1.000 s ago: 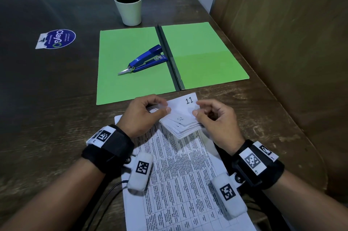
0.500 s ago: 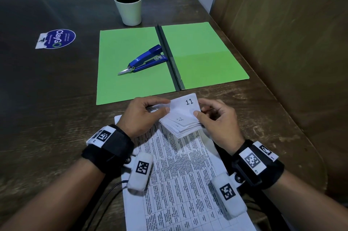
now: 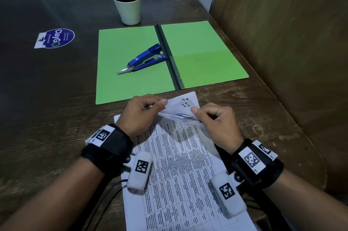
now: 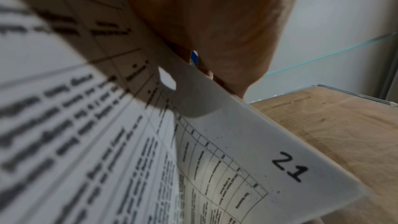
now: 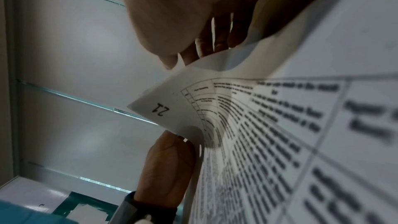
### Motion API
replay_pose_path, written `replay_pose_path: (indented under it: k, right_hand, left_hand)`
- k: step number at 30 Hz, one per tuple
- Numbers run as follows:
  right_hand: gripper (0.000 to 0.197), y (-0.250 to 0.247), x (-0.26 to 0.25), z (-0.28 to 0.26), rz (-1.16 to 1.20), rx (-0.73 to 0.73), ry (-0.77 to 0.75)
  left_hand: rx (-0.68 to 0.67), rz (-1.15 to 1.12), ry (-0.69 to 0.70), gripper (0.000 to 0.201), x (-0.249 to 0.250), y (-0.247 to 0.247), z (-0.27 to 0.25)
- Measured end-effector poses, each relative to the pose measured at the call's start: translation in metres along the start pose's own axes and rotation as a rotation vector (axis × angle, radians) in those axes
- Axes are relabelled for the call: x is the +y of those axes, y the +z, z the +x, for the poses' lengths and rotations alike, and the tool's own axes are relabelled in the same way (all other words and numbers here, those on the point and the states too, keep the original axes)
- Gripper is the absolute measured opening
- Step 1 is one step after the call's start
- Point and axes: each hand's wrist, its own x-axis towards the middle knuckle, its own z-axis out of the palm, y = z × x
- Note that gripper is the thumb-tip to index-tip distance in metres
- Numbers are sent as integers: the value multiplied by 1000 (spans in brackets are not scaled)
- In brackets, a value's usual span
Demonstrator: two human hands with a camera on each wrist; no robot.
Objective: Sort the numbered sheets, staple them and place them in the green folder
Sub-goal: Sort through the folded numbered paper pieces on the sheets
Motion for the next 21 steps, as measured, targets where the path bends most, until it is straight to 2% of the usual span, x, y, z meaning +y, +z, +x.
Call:
replay_pose_path:
  k: [1,3,5,6,8,21]
  right_hand:
    - [38,0,-2,-1,10,-4,-1]
    - [38,0,-8,-2,50,-9,32]
    - [27,-1,-9,-3,64,-8,70]
    - [17,0,-9,-3,61,0,85]
    - [2,-1,-8,-3,60,17,98]
    - [19,-1,-1,-1,70,44,113]
  left_hand:
    - [6,-4,-9,25,1,0,0]
    - [5,-10,-12,19,1,0,-1]
    - [3,-24,-19,5,1,0,0]
    - [2,-23,-18,4,1,0,0]
    - [-3,-9,-21,16,-1,0,0]
    - [-11,24,-30,13,5,-1,-3]
